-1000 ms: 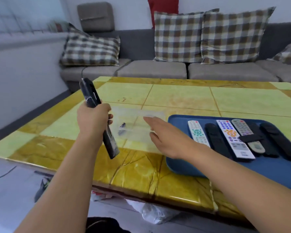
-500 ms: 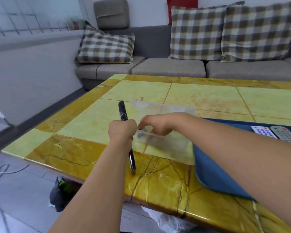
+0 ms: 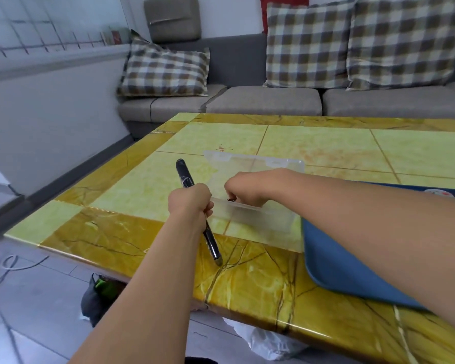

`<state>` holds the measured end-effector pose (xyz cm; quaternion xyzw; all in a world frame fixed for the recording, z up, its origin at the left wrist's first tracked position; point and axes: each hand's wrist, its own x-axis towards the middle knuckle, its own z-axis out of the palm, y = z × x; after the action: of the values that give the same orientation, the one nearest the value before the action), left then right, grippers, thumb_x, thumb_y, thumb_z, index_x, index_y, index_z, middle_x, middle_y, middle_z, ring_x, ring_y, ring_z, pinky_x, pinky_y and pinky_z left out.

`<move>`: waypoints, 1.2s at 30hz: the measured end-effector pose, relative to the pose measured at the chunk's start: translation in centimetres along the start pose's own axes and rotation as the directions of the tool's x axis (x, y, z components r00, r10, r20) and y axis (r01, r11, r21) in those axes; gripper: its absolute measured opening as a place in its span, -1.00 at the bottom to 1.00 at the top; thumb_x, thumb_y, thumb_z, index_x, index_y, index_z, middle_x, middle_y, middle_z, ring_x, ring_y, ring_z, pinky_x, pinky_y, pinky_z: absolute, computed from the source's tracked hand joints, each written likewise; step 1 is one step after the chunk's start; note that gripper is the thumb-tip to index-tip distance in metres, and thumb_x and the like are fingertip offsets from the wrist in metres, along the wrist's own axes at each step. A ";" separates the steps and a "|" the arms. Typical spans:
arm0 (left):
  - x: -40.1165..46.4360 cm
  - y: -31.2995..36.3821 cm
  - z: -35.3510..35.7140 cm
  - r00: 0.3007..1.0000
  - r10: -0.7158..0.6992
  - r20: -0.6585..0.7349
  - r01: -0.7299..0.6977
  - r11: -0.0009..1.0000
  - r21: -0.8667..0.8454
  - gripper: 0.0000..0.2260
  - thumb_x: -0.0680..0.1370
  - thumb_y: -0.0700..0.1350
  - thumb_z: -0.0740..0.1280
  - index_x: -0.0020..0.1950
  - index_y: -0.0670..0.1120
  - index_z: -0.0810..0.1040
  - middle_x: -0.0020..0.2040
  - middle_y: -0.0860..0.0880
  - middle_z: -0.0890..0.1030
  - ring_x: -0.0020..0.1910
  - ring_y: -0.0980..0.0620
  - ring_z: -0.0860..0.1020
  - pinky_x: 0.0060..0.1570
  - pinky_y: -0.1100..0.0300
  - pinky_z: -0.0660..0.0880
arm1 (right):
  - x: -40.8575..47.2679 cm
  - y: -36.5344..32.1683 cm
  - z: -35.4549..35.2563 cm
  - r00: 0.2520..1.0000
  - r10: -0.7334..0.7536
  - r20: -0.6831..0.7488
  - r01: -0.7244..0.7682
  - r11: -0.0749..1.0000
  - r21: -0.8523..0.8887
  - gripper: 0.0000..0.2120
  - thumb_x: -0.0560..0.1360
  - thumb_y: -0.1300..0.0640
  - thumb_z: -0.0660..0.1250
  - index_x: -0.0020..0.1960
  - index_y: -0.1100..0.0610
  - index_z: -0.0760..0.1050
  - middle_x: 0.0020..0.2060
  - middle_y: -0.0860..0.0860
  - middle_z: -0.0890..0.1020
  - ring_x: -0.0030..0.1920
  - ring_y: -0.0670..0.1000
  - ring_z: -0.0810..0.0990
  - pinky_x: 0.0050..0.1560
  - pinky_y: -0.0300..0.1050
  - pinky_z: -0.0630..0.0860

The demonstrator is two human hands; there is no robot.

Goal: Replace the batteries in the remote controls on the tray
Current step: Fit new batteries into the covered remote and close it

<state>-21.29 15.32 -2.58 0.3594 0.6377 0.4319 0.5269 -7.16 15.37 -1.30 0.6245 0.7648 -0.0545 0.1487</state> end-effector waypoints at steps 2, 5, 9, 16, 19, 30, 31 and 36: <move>0.0 0.0 0.1 1.000 -0.010 -0.004 0.010 1.000 0.000 -0.91 0.53 -0.34 0.28 -0.14 -0.20 0.41 -0.22 -0.14 0.50 -0.29 -0.07 0.55 -0.04 0.02 0.62 | -0.6 0.6 0.3 0.997 -0.026 -0.075 0.035 0.992 0.119 -0.79 0.58 0.24 0.23 0.16 0.20 0.56 0.08 0.08 0.59 -0.01 0.11 0.56 -0.14 -0.12 0.45; 0.0 0.0 0.2 1.000 0.000 -0.014 0.000 1.000 0.010 -0.92 0.53 -0.33 0.28 0.02 -0.25 0.46 -0.24 -0.13 0.50 -0.30 -0.07 0.54 -0.03 0.02 0.63 | -1.8 1.3 1.2 0.989 -0.021 -0.148 0.069 0.942 0.330 -0.83 0.59 0.18 0.29 0.15 0.12 0.58 0.05 0.03 0.56 -0.04 0.00 0.49 -0.09 -0.17 0.41; 0.0 0.0 0.5 0.999 0.007 -0.033 -0.006 1.000 0.024 -0.84 0.53 -0.33 0.29 0.11 -0.28 0.50 -0.26 -0.13 0.51 -0.31 -0.06 0.53 -0.04 0.02 0.63 | -2.6 1.6 2.2 0.998 0.041 -0.048 0.001 0.757 0.654 -0.87 0.50 0.12 0.47 0.04 0.08 0.69 -0.08 0.00 0.68 -0.13 -0.02 0.59 -0.16 -0.14 0.56; 0.0 -0.2 0.8 0.998 0.014 -0.059 -0.013 1.000 0.018 -0.78 0.53 -0.29 0.25 0.15 -0.28 0.53 -0.22 -0.13 0.54 -0.36 -0.04 0.51 -0.07 0.03 0.64 | -3.9 2.1 0.3 0.949 -0.110 0.296 -0.213 0.469 0.857 -0.86 0.59 0.26 0.31 0.10 0.22 0.61 -0.10 0.12 0.64 -0.21 0.03 0.60 -0.21 -0.15 0.61; -0.1 -0.2 1.1 0.997 0.013 -0.073 -0.012 1.000 0.014 -0.78 0.53 -0.28 0.25 0.17 -0.27 0.50 -0.20 -0.14 0.54 -0.39 -0.04 0.49 -0.08 0.03 0.63 | -4.4 2.1 0.7 0.947 -0.132 0.293 -0.233 0.348 0.908 -0.81 0.61 0.24 0.24 0.12 0.20 0.62 -0.05 0.12 0.59 -0.19 0.02 0.55 -0.24 -0.18 0.56; -0.6 -0.1 1.4 0.997 0.007 -0.077 -0.007 1.000 -0.009 -0.72 0.54 -0.28 0.23 0.24 -0.28 0.47 -0.22 -0.14 0.51 -0.45 -0.01 0.43 -0.24 0.10 0.53 | -4.9 1.0 1.6 0.998 -0.009 0.066 -0.063 0.187 0.980 -0.87 0.55 0.23 0.39 0.10 0.20 0.61 -0.07 0.12 0.65 -0.19 -0.03 0.56 -0.25 -0.27 0.52; -0.6 -0.1 1.4 0.997 0.008 -0.078 -0.008 1.000 -0.002 -0.72 0.54 -0.28 0.23 0.24 -0.28 0.47 -0.24 -0.13 0.50 -0.45 -0.01 0.42 -0.25 0.10 0.52 | -5.1 0.8 1.6 0.999 0.014 0.029 -0.031 0.204 0.979 -0.86 0.54 0.25 0.40 0.10 0.21 0.61 -0.10 0.12 0.67 -0.18 -0.03 0.59 -0.24 -0.26 0.54; -0.6 -0.1 1.6 0.996 0.021 -0.090 -0.020 1.000 0.018 -0.72 0.54 -0.29 0.23 0.25 -0.28 0.48 -0.26 -0.13 0.49 -0.44 -0.02 0.42 -0.26 0.09 0.53 | -6.2 -0.1 0.6 0.983 0.068 -0.170 0.176 -0.094 0.980 -0.83 0.54 0.35 0.36 0.13 0.28 0.54 -0.17 0.16 0.65 -0.23 -0.01 0.61 -0.21 -0.26 0.60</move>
<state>-19.63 14.98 -2.51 0.3505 0.6607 0.4476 0.4902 -6.10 9.39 -0.02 0.5005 0.5083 -0.5556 -0.4272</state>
